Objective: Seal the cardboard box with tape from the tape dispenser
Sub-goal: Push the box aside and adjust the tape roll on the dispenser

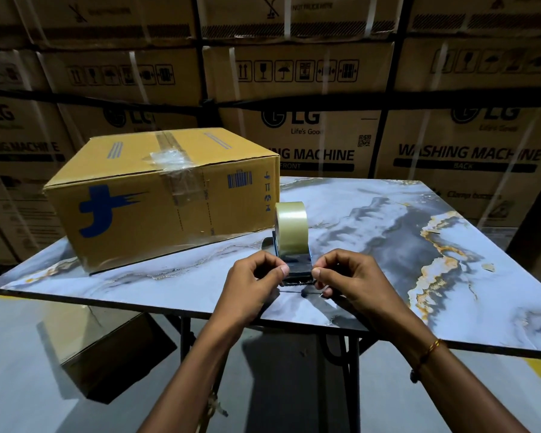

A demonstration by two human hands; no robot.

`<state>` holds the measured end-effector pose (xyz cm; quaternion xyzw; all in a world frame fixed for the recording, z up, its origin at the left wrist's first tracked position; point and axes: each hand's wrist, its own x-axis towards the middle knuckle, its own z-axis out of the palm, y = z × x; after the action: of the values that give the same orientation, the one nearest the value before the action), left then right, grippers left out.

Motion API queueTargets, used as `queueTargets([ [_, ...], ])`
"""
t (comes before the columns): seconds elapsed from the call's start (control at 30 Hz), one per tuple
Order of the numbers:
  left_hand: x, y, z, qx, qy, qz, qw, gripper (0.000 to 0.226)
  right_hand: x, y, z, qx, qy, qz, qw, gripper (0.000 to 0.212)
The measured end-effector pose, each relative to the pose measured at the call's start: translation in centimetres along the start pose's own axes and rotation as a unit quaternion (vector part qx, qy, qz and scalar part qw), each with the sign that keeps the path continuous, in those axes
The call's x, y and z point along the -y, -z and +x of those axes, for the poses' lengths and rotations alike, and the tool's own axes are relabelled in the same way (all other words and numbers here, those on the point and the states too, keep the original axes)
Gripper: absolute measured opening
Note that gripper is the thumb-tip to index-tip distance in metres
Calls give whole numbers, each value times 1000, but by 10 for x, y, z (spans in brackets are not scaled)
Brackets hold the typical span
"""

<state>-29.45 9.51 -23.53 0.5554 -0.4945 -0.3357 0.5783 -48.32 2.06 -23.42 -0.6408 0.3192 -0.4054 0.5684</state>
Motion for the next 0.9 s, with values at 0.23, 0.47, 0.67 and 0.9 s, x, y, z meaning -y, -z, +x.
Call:
queueTargets([
  [0.23,3,-7,6,-22,26,34,999,16,1,-2,5,-40,-5,56,998,14],
  [0.47,5,-6,6,-38,40,22,998,16,-2,4,2,-111,35,39,992,9],
  [0.67,1,-5,6,-20,55,-5,998,18,2,-4,-4,-67,197,-184,961,16],
  [0.9,2,-6,8,-29,45,-3,999,23,1,-6,2,-33,293,-339,894,28],
])
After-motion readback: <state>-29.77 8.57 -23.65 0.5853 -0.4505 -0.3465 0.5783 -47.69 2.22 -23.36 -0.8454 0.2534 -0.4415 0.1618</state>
